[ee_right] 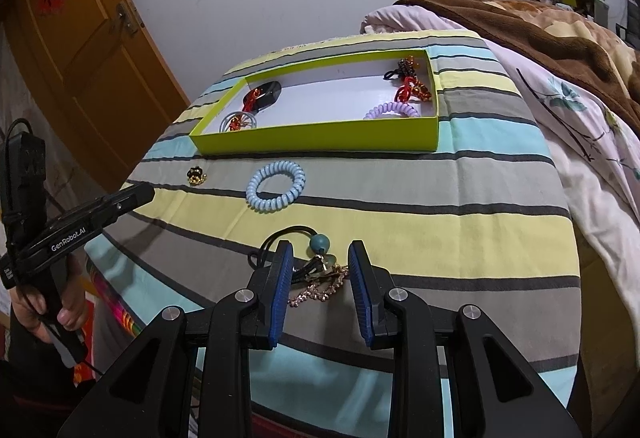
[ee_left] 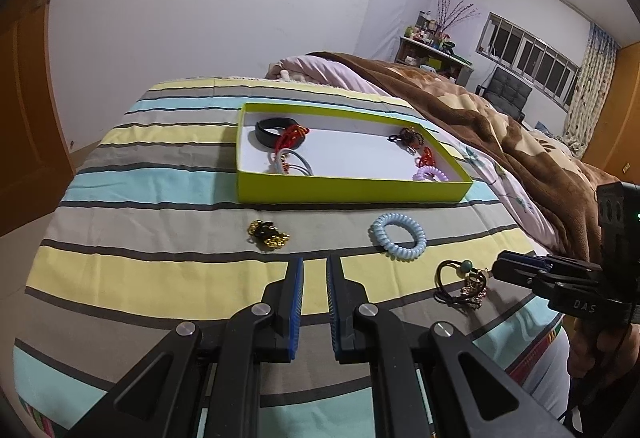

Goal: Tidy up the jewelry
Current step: 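Move both open tools out of the box over the remaining jewelry on the bed, then grasp the blue coil bracelet with the left tool while the right tool grasps the black teal-bead hair tie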

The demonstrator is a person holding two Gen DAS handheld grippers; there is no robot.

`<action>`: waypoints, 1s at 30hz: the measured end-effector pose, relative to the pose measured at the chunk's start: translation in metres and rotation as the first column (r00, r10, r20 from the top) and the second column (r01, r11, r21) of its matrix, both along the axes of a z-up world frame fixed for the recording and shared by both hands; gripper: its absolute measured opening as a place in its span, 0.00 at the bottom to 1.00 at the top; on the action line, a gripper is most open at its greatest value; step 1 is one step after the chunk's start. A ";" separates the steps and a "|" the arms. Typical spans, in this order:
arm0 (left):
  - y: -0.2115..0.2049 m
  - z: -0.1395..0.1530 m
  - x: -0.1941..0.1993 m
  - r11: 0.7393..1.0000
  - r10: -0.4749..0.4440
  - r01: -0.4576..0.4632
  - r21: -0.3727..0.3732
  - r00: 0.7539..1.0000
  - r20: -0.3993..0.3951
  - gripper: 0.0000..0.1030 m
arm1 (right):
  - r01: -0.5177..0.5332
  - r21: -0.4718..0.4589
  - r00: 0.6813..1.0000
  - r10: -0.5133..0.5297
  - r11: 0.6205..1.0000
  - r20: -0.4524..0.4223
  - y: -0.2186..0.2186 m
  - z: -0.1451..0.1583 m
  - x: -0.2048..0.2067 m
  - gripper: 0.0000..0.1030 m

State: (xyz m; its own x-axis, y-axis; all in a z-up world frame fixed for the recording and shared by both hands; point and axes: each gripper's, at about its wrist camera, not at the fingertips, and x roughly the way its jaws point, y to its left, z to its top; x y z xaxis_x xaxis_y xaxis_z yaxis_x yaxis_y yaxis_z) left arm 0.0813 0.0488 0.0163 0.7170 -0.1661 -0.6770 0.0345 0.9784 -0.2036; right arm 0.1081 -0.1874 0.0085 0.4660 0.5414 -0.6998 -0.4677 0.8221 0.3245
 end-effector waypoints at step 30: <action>-0.062 -0.023 0.076 0.990 -0.140 0.140 -0.010 0.983 -0.122 0.25 | -0.061 -0.187 0.996 0.071 0.980 0.045 0.030 -0.011 0.015 0.20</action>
State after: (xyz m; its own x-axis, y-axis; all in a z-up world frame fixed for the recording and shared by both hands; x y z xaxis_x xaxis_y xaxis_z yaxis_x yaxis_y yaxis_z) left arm 0.1576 -0.0128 -0.0071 0.5989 -0.2600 -0.7574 0.1460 0.9654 -0.2160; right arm 0.1234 -0.1571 -0.0022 0.4717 0.4350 -0.7670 -0.5351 0.8326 0.1432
